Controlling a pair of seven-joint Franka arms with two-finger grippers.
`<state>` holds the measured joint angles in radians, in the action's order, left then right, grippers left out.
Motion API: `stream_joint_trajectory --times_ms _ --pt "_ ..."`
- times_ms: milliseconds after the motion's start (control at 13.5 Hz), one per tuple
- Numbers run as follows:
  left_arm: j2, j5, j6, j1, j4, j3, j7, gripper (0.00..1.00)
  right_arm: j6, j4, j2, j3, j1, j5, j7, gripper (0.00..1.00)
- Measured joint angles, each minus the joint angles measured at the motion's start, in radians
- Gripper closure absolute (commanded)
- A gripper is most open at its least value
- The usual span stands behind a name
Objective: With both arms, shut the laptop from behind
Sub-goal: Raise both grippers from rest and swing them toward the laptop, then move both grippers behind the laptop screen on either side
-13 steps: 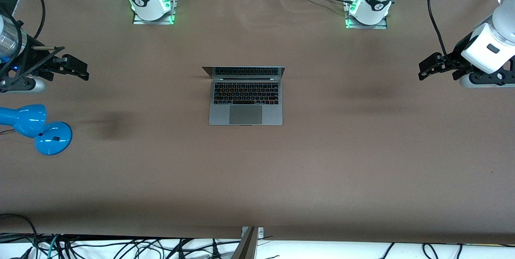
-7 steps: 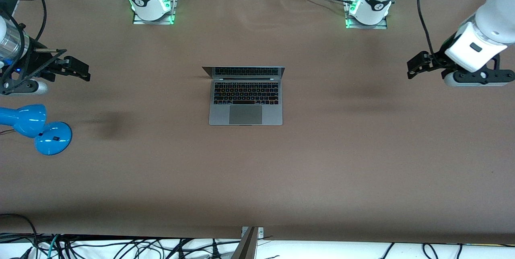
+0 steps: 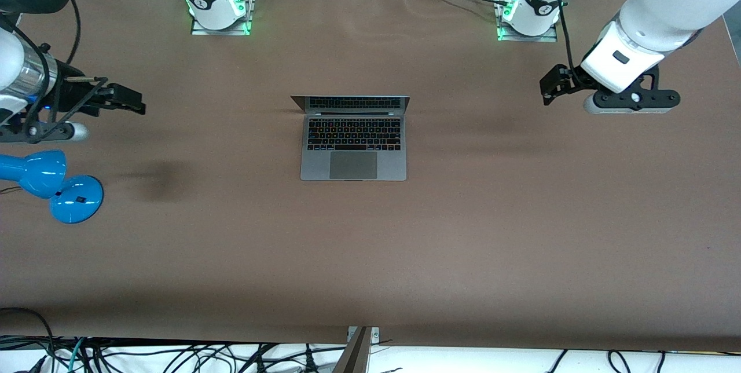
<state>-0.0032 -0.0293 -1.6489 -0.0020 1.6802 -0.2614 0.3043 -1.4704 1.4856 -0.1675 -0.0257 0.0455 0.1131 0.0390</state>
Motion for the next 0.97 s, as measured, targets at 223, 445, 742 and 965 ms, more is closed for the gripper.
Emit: stream_joint_trajectory --times_ms 223,445,742,965 --pt "0.0 -0.017 0.0 0.0 0.0 -0.024 0.042 0.0 0.06 0.009 -0.013 0.0 -0.002 0.119 -0.003 0.1" --pt "0.004 -0.018 -0.001 -0.001 0.0 -0.074 0.11 0.0 0.116 0.041 -0.024 0.0 -0.001 0.269 -0.002 0.17" --pt "0.031 -0.019 -0.01 -0.003 -0.002 -0.161 0.194 0.0 0.133 0.09 -0.039 -0.037 0.005 0.317 -0.002 0.45" --pt "0.054 -0.019 -0.015 -0.004 -0.009 -0.203 0.199 0.0 0.134 0.104 -0.064 -0.13 0.013 0.321 0.009 0.67"
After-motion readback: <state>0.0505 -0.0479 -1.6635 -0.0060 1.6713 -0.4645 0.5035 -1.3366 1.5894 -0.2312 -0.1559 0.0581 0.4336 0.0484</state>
